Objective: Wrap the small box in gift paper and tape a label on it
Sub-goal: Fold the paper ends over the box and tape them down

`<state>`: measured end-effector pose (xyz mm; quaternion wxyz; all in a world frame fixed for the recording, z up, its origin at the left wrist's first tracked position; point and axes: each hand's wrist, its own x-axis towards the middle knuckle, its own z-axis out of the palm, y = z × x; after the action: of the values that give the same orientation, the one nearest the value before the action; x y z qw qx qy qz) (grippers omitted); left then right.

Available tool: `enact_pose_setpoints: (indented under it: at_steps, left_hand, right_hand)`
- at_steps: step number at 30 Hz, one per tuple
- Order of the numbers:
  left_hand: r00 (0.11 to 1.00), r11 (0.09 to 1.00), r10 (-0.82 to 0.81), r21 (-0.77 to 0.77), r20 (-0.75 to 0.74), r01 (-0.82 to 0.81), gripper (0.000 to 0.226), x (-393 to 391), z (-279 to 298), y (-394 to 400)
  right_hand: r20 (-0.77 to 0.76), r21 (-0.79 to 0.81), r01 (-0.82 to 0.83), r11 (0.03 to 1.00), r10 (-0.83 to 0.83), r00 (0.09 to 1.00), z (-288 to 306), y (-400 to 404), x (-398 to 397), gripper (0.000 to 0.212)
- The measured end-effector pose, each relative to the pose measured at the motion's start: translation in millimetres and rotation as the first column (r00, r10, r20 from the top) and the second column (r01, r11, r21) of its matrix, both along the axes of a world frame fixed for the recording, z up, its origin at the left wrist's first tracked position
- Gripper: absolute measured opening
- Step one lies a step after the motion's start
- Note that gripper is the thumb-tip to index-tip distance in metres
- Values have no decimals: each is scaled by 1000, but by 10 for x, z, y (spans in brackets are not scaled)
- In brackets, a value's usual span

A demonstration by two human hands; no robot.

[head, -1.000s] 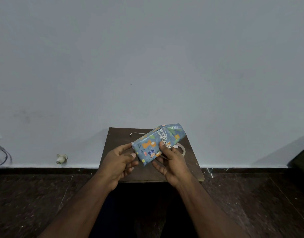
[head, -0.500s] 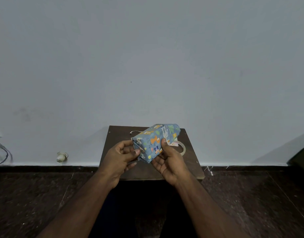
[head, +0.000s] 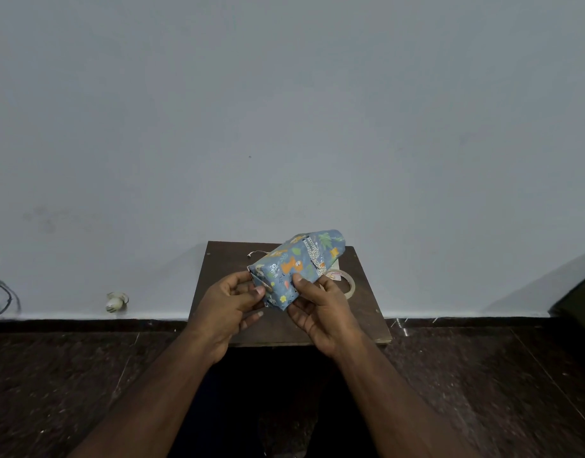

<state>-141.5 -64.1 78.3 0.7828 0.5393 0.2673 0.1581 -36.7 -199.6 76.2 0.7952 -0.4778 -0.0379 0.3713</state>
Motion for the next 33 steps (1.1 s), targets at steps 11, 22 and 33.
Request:
enact_pose_setpoints:
  at_steps: [11, 22, 33]
  left_hand:
    - [1000, 1000, -30, 7, 9, 30, 31, -27, 32, -27]
    - [1000, 989, 21, 144, 14, -23, 36, -11, -2, -38]
    - [999, 935, 52, 352, 10, -53, 49, 7, -59, -11]
  right_hand:
    - [47, 82, 16, 997, -20, 999, -26, -22, 3, 65]
    - [75, 95, -20, 995, 13, 997, -68, -49, 16, 46]
    - [59, 100, -37, 994, 32, 998, -100, -31, 70, 46]
